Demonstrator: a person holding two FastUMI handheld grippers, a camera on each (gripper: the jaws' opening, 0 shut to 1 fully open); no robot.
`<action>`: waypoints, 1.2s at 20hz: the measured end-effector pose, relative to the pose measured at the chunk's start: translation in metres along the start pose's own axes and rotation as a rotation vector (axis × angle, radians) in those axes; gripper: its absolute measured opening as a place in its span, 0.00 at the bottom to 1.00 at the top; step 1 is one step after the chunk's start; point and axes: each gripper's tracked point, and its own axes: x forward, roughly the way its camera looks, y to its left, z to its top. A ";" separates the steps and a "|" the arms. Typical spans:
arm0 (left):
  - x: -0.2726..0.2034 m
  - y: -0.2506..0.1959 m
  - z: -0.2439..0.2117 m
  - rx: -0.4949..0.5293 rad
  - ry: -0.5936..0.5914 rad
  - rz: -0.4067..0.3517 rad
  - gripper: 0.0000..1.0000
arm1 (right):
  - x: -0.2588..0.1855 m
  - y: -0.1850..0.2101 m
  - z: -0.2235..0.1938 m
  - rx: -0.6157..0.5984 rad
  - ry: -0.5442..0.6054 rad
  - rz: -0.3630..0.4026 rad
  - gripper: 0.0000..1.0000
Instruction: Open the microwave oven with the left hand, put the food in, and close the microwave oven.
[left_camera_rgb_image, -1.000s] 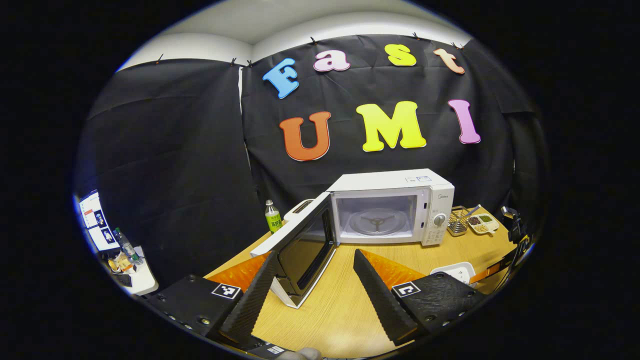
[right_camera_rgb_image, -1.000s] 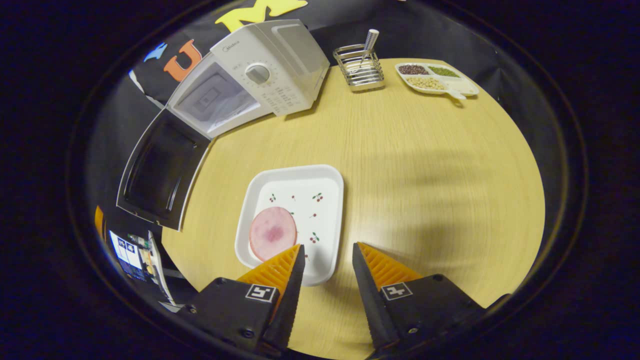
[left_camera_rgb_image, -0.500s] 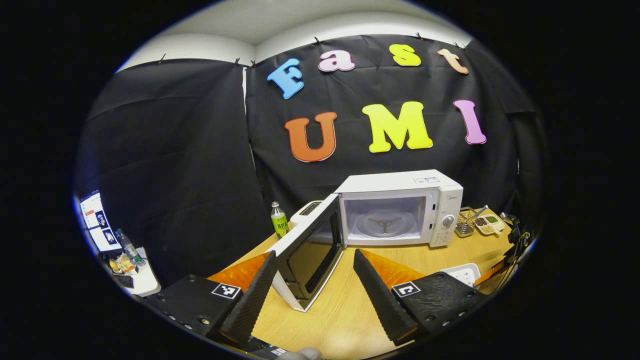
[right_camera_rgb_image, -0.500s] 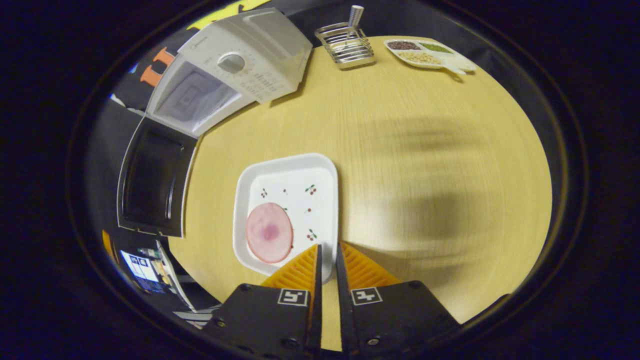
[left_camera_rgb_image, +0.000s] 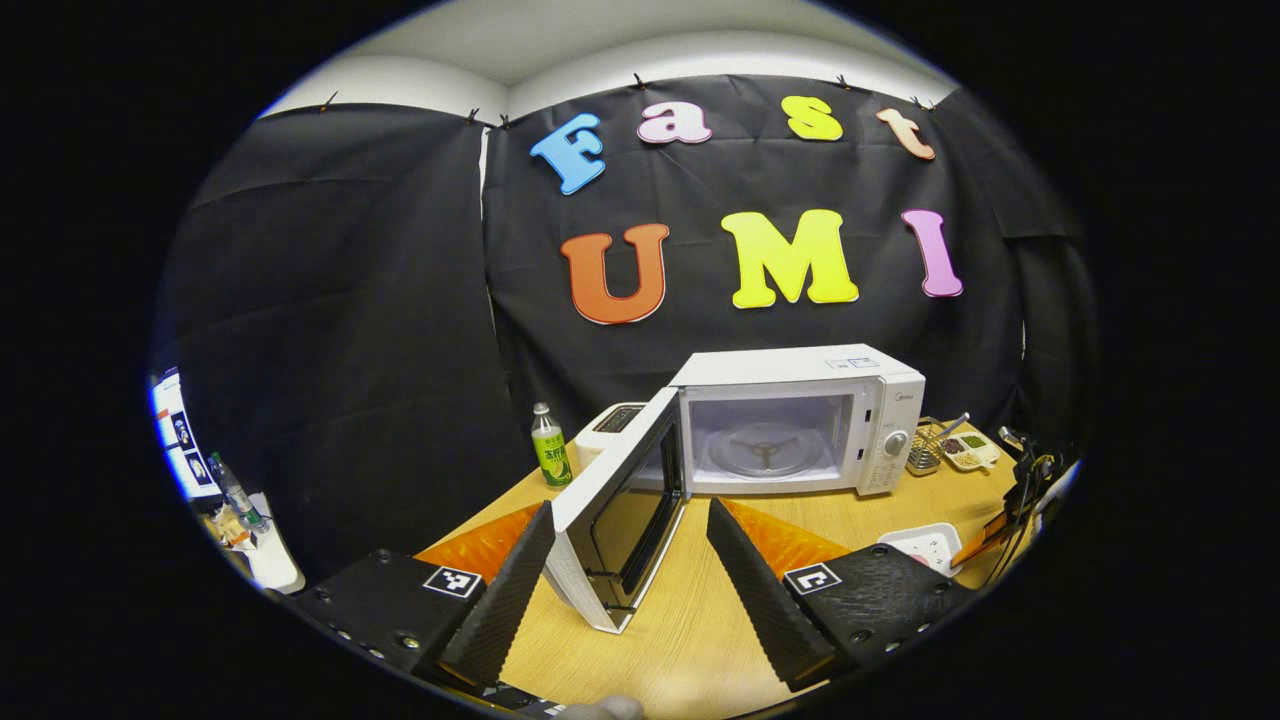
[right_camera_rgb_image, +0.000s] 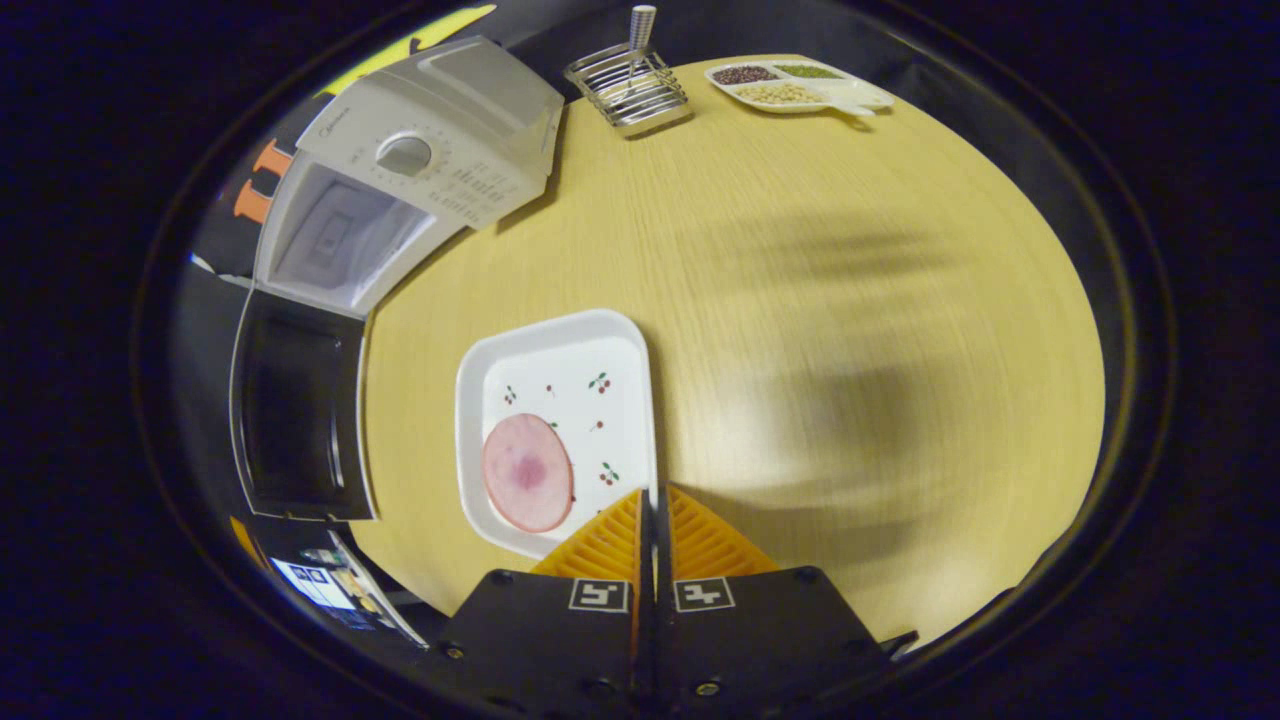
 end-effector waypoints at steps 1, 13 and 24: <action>0.001 0.002 0.001 -0.001 0.003 -0.011 0.94 | 0.003 0.004 -0.002 0.031 -0.020 0.025 0.03; 0.013 -0.002 0.025 0.036 -0.036 -0.149 0.94 | -0.025 0.103 0.007 0.160 -0.231 0.223 0.04; 0.016 -0.009 0.043 0.061 -0.069 -0.203 0.94 | -0.022 0.234 0.033 0.263 -0.427 0.352 0.04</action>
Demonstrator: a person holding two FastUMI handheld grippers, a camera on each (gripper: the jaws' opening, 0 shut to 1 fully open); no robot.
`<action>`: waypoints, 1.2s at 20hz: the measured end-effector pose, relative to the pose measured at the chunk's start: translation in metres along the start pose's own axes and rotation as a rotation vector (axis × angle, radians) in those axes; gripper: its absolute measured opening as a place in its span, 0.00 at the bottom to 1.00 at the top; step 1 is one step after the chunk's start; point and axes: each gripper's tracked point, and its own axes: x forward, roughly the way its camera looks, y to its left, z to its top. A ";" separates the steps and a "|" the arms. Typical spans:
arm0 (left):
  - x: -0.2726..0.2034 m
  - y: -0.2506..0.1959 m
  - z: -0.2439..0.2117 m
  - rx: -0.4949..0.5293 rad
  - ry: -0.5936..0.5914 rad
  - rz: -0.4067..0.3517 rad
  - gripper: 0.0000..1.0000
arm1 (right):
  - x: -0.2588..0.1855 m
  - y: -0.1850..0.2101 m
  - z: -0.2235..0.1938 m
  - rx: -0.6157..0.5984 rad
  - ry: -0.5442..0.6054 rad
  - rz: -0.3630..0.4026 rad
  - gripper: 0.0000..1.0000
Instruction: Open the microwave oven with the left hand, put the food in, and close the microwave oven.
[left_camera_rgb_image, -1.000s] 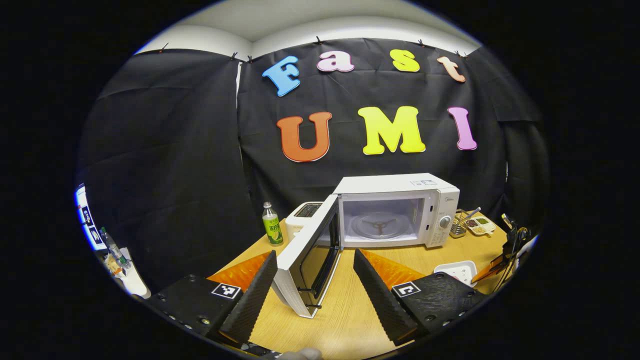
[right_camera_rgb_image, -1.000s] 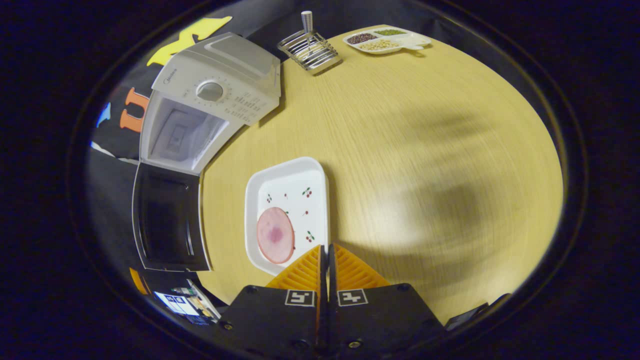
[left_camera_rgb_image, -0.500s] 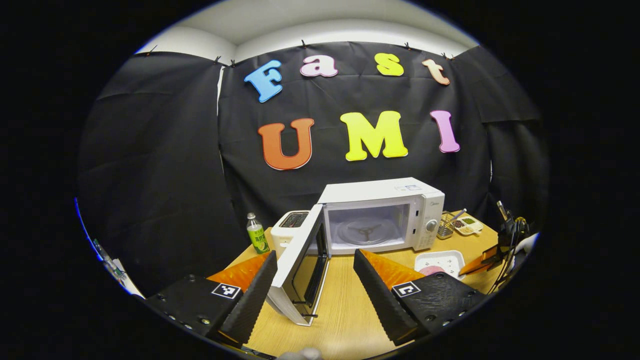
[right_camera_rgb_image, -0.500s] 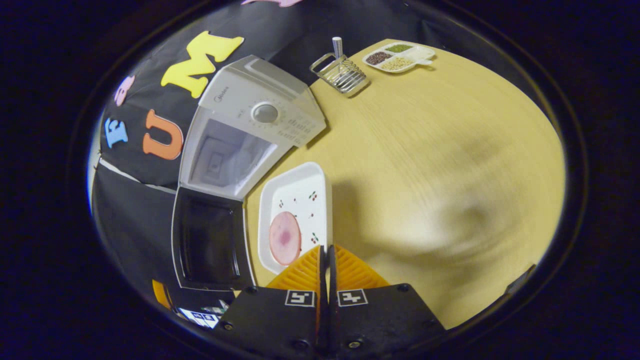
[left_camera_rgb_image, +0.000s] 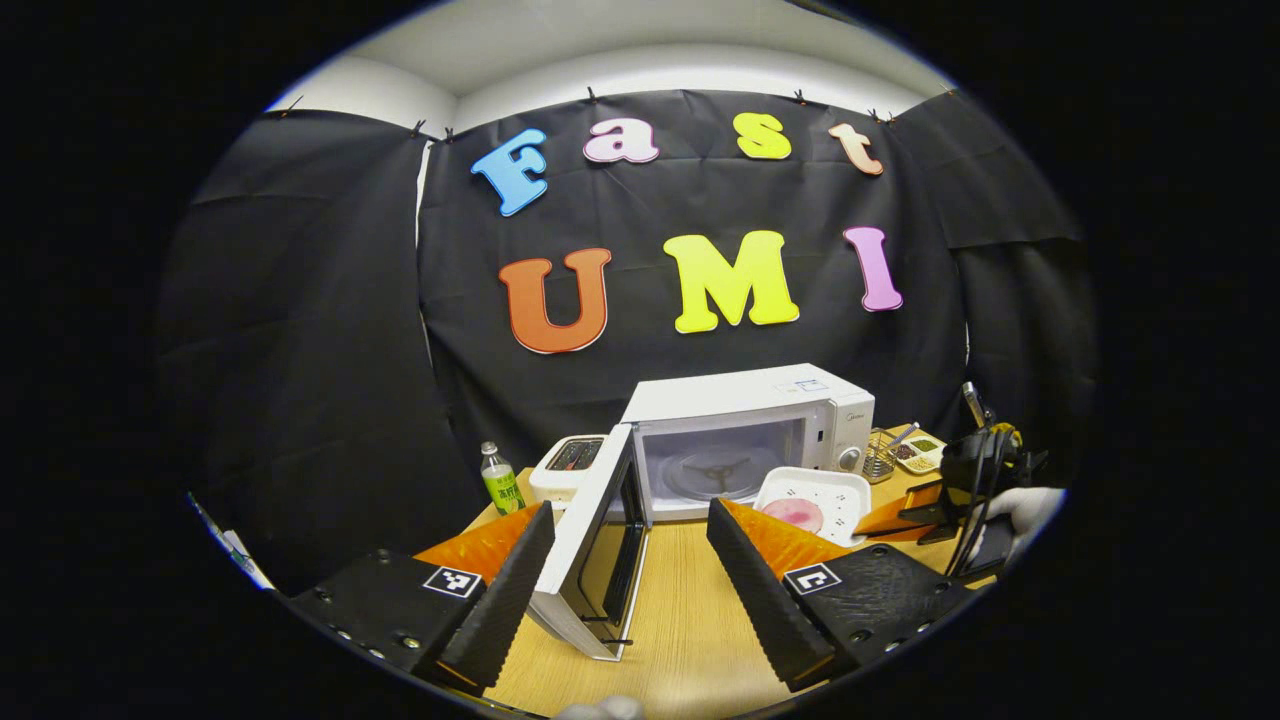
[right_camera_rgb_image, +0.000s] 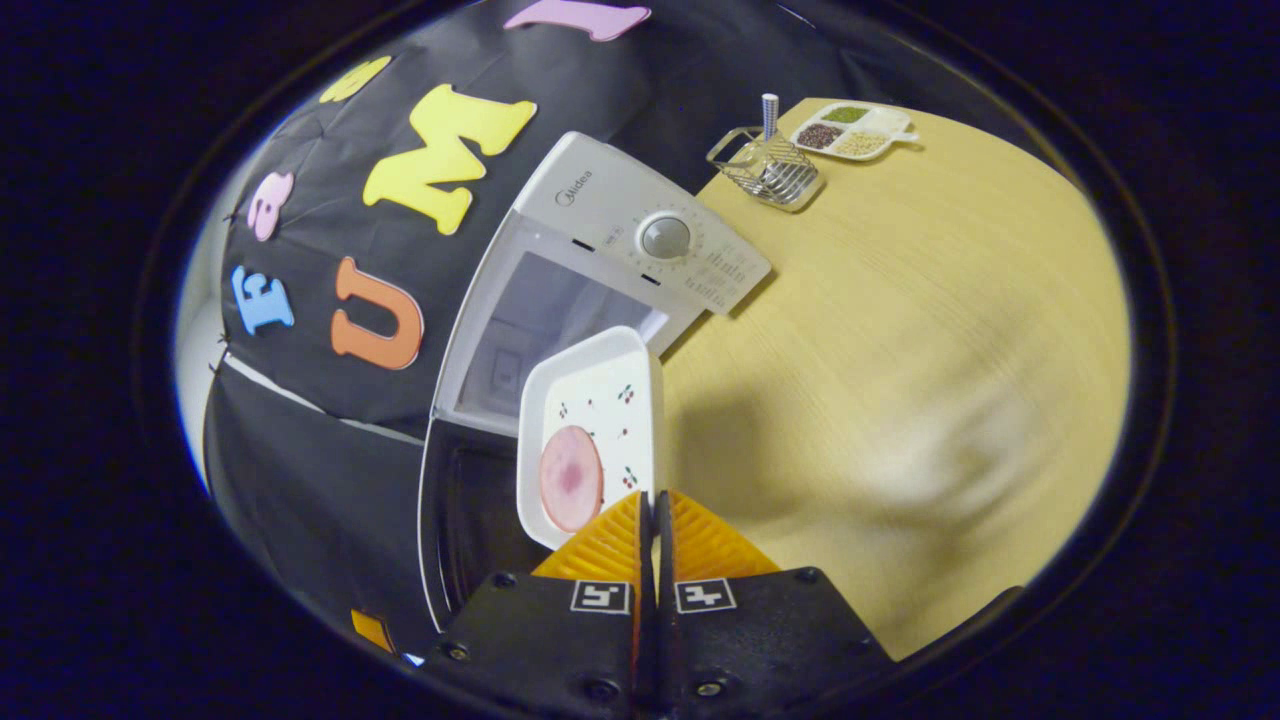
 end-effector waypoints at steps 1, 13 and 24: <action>0.001 0.000 0.000 0.002 0.001 -0.006 0.94 | 0.007 0.006 -0.002 -0.001 -0.021 0.010 0.03; 0.020 -0.003 -0.011 0.012 -0.024 -0.038 0.94 | 0.120 0.055 0.001 0.236 -0.269 0.004 0.04; 0.045 0.016 -0.024 0.019 -0.008 -0.016 0.94 | 0.231 0.061 0.050 0.395 -0.418 -0.083 0.04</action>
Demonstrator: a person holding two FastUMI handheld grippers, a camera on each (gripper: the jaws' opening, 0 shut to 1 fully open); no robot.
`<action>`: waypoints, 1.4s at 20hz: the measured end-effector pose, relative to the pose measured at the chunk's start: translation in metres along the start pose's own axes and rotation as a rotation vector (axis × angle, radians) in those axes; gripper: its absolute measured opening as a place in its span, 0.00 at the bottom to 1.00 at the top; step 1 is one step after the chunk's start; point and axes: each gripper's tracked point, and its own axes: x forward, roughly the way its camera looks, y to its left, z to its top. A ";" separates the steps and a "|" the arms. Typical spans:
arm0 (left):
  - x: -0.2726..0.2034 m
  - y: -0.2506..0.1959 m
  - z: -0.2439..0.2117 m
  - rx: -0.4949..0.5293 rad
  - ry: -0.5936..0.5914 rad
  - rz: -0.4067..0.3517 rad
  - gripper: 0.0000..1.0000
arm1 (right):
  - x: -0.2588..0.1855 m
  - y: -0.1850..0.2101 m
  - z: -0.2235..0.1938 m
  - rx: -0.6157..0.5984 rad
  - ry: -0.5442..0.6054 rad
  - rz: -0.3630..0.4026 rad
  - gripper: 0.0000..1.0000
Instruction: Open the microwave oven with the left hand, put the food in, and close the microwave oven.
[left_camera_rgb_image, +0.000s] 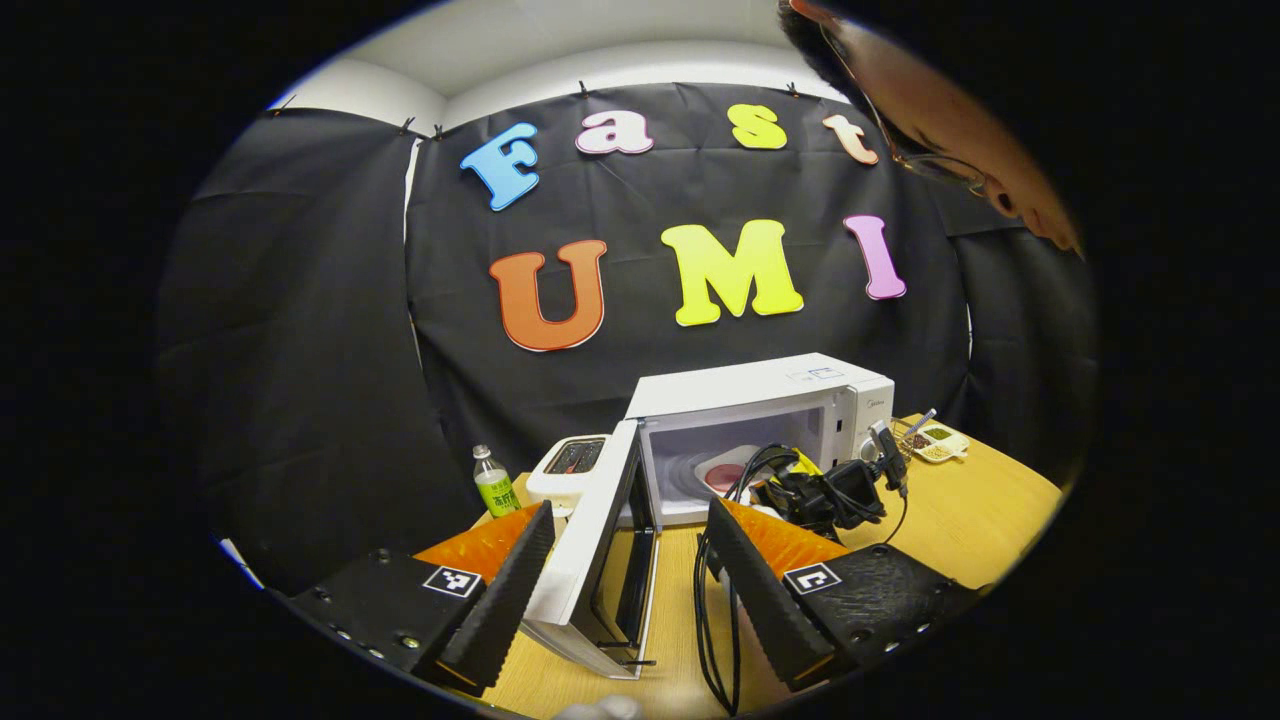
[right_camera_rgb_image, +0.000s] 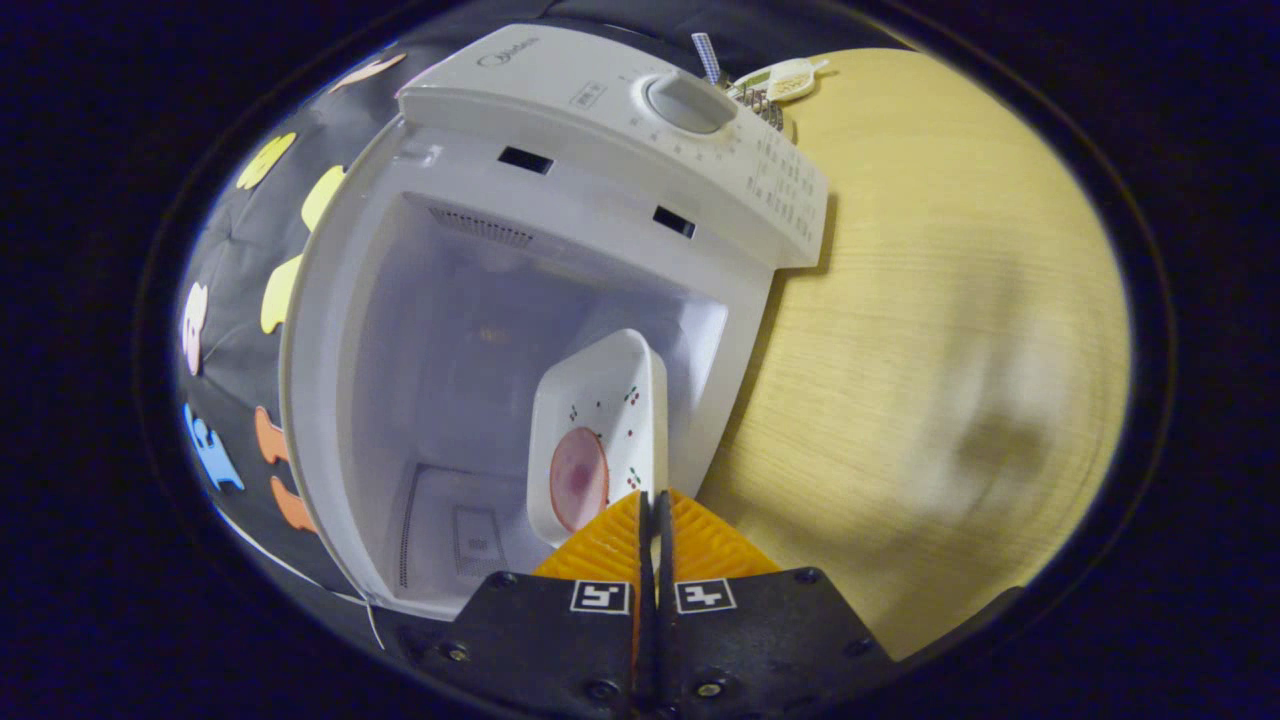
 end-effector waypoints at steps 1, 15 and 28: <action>0.002 0.001 -0.003 0.007 0.006 0.000 0.94 | 0.007 0.004 0.002 0.016 -0.012 0.015 0.03; -0.006 0.013 -0.014 -0.028 0.026 0.026 0.94 | -0.019 0.034 0.021 -0.236 -0.083 0.103 0.54; -0.027 0.010 0.022 -0.008 -0.003 0.019 0.94 | -0.208 0.095 0.136 -0.880 -0.200 0.215 0.89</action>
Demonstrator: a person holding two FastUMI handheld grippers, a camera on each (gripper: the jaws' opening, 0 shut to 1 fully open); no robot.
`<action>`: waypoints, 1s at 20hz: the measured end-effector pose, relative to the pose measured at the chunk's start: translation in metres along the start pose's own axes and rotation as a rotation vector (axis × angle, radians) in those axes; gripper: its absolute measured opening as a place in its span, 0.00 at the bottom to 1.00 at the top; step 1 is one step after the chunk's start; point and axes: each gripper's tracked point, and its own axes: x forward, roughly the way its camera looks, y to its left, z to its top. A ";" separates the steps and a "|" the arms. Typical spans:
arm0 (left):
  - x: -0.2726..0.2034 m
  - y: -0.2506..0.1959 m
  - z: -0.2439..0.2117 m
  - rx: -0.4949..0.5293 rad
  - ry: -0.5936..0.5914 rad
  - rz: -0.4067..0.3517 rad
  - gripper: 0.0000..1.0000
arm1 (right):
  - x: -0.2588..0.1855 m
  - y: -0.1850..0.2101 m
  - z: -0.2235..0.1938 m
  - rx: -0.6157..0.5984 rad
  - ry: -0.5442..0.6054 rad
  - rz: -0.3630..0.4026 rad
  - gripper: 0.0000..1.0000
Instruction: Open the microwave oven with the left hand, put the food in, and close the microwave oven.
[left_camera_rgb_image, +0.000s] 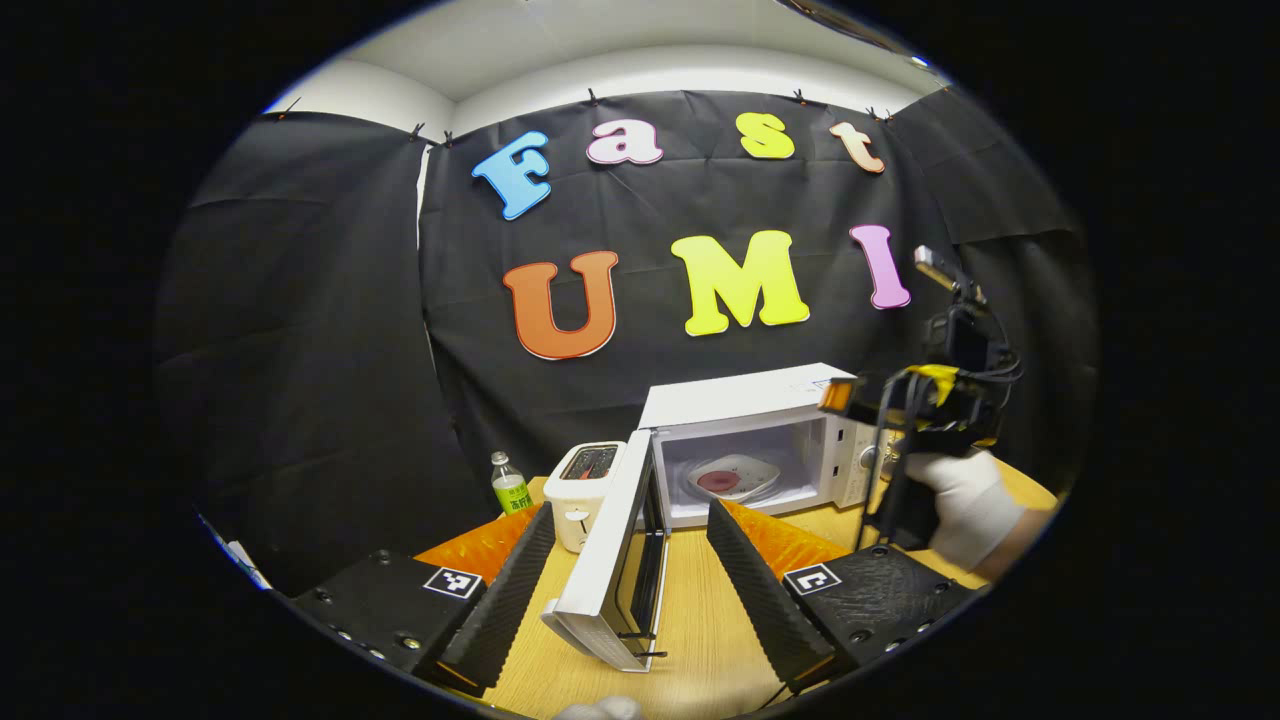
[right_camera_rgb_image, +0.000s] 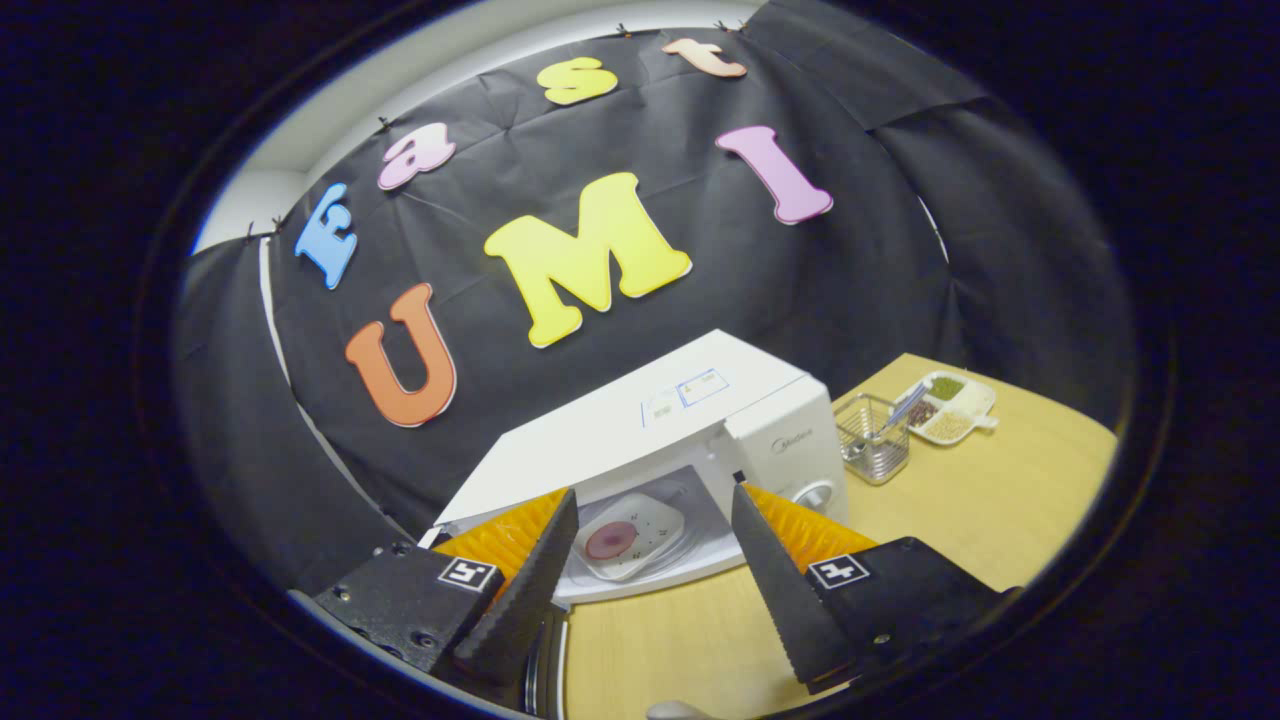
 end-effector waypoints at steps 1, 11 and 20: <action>0.000 0.001 0.002 -0.001 -0.003 0.000 0.94 | -0.016 -0.008 0.018 -0.056 -0.026 0.005 0.98; 0.011 0.019 0.035 0.007 -0.076 0.022 0.95 | -0.150 -0.085 0.084 -0.325 -0.071 -0.035 0.99; 0.019 0.056 0.028 0.007 -0.067 0.058 0.95 | -0.188 -0.101 0.100 -0.382 -0.099 -0.096 0.99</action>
